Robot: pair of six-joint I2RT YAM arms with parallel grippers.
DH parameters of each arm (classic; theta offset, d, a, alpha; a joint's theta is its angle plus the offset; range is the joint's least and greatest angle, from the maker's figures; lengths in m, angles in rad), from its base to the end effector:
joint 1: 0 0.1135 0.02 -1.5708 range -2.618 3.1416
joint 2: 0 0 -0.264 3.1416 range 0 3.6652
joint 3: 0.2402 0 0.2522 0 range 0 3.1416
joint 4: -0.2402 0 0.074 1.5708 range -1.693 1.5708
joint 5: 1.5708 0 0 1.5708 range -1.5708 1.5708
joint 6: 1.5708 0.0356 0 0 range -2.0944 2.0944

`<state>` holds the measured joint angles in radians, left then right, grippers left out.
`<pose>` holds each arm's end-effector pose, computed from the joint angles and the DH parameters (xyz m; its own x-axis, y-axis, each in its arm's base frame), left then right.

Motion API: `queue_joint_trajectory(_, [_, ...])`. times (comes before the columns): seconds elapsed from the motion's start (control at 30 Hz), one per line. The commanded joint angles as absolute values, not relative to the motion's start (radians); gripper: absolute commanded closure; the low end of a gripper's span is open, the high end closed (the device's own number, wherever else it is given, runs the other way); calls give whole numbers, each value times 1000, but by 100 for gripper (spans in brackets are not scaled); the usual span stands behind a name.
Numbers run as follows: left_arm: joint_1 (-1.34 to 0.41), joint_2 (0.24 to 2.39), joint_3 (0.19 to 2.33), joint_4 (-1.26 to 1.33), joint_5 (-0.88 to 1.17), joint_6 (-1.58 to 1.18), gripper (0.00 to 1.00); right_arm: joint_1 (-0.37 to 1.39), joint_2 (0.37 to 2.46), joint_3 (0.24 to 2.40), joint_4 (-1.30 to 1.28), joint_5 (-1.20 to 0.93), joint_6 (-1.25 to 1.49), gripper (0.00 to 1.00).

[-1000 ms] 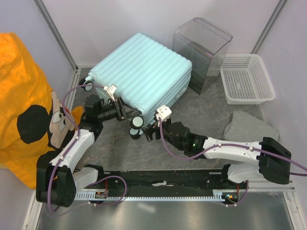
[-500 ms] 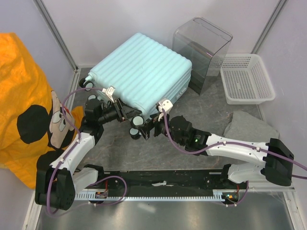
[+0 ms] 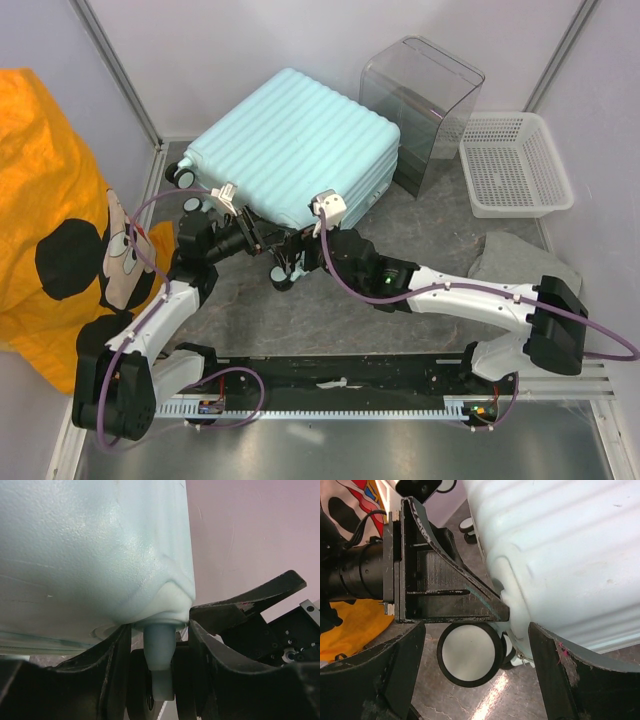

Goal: Open, take out, and arrange the luggage
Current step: Unzip the luggage at the center of the board.

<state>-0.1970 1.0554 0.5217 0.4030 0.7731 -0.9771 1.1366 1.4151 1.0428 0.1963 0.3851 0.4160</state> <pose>0.2206 -0.0694 0.2573 -0.7504 -0.4552 -0.4792 0.3523 0.3380 -0.8727 0.1528 0.2977 0.3224 -0.3443 0.1478 -0.9272 -0.5970 0.7277 0.3377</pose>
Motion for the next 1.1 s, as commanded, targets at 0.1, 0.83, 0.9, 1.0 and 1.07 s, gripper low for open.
queue_joint_trajectory(0.1, [-209, 1078, 532, 606, 683, -1035, 98, 1187, 1450, 1137, 114, 478, 385, 10])
queue_joint_trajectory(0.83, [-209, 1086, 517, 631, 675, -1045, 98, 1290, 1575, 1246, 8, 785, 207, 50])
queue_joint_trajectory(0.9, [-207, 1080, 534, 559, 669, -999, 96, 1290, 1569, 1246, 11, 807, 184, 63])
queue_joint_trajectory(1.0, [-207, 1049, 575, 401, 620, -882, 58, 1290, 1563, 1246, 23, 828, 152, 77])
queue_joint_trajectory(1.07, [-207, 1002, 598, 322, 551, -803, 35, 1290, 1562, 1246, 28, 841, 141, 84])
